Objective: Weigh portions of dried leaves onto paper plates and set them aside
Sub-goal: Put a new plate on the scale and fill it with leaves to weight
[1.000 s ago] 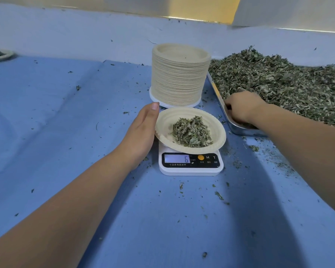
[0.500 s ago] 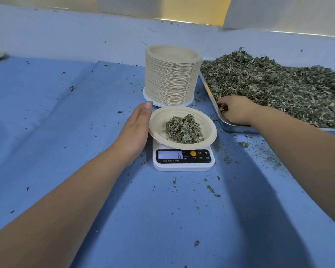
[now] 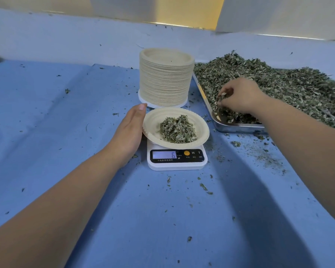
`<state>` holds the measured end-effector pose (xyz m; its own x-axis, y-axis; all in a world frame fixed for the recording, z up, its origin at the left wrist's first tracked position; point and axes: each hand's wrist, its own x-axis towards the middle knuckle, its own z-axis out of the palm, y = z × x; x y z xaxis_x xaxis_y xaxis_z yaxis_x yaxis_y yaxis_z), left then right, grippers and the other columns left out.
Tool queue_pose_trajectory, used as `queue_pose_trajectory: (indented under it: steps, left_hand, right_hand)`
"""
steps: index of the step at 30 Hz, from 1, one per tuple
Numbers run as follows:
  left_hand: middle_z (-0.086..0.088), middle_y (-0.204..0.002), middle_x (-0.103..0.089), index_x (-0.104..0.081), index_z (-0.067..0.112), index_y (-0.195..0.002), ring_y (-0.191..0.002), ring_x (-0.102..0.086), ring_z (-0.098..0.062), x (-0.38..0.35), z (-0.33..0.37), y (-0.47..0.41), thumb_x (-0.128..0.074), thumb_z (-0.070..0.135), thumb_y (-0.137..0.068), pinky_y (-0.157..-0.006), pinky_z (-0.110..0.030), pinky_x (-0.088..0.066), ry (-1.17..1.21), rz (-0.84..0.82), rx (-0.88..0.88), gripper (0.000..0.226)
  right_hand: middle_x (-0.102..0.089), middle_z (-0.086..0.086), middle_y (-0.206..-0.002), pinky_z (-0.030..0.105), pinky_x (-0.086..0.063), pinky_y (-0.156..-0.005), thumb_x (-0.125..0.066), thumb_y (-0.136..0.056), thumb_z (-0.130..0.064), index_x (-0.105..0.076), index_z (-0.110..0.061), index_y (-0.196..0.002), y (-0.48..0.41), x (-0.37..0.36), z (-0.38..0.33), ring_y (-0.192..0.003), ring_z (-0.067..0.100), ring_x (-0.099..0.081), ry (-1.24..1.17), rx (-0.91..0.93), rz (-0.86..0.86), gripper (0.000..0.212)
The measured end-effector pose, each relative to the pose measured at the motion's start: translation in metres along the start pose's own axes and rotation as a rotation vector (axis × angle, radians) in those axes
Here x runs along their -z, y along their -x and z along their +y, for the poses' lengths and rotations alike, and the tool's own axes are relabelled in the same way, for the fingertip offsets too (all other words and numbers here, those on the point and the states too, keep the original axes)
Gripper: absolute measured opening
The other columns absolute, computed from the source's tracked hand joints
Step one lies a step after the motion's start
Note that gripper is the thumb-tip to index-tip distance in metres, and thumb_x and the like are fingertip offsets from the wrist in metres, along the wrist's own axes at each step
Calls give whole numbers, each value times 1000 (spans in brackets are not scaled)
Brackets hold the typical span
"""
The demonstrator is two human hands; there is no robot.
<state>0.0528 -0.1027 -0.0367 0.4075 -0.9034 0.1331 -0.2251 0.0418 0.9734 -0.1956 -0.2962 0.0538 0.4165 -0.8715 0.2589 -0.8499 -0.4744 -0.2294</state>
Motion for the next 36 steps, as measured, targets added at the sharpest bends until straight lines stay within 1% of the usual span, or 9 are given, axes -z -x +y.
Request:
queue_pose_trajectory:
  steps: [7,13,16,19,22,26,30,32,36]
  left_hand:
    - [44,-116,-52,-52,55,-126,-128,-48,5,1,-1,-1,-30,76,-88,-120,-41,-35,27,3,4,48]
    - [55,-100,-54,-54,66,-105,-117,-46,20,2,0,-1,-30,76,-89,-118,-38,-36,27,-9,15,31]
    - [48,-108,-55,-54,62,-110,-119,-46,17,1,0,0,-30,72,-95,-118,-38,-35,19,-8,12,30]
    - [39,-120,-52,-54,51,-132,-124,-47,12,0,-2,1,-30,65,-104,-113,-28,-35,7,2,-8,40]
    - [43,-119,-50,-53,47,-141,-109,-41,35,0,0,2,-29,59,-107,-94,-9,-32,-22,-8,-51,44]
    - [47,-116,-48,-55,49,-140,-102,-34,41,1,3,3,-24,58,-108,-89,-3,-26,-72,-24,-82,45]
    - [36,-126,-52,-57,54,-136,-116,-43,22,1,5,5,-23,59,-108,-93,-5,-26,-98,-33,-76,45]
    - [31,-129,-57,-59,52,-134,-124,-49,9,1,4,5,-23,56,-109,-103,-15,-33,-86,-44,-68,44]
    - [23,-135,-60,-62,46,-132,-130,-50,2,1,2,5,-23,54,-109,-115,-28,-34,-109,-52,-65,46]
  right_hand:
    - [-71,2,-105,29,-50,-89,-79,-86,-29,-76,-21,-110,10,16,-21,-92,16,-60,-176,-7,179,25]
    - [-70,-14,-81,25,-52,-75,-82,-83,-22,-78,-26,-99,25,25,-80,-74,2,-63,-456,165,114,17]
    - [-71,-15,-91,22,-52,-82,-80,-84,-20,-78,-26,-104,35,18,-108,-84,0,-65,-366,318,-13,21]
    - [-70,-12,-112,19,-46,-88,-73,-90,-18,-74,-30,-117,43,3,-123,-101,6,-64,-156,403,-201,30]
    - [-70,-11,-115,18,-42,-83,-68,-93,-21,-72,-33,-121,47,-4,-126,-104,5,-64,-138,393,-239,30]
    - [-71,-13,-110,10,-41,-78,-60,-96,-15,-76,-30,-115,48,2,-121,-100,1,-62,-217,351,-204,29]
    - [-67,-28,-85,5,-39,-65,-54,-96,-10,-77,-27,-108,56,-1,-108,-71,-17,-55,-264,350,-232,31]
    - [-65,-33,-86,4,-39,-71,-56,-98,-13,-77,-28,-107,58,-5,-96,-75,-22,-55,-369,316,-124,27]
    - [-68,-17,-83,16,-41,-65,-58,-97,-21,-76,-28,-102,65,-28,-55,-63,-10,-57,-493,60,150,20]
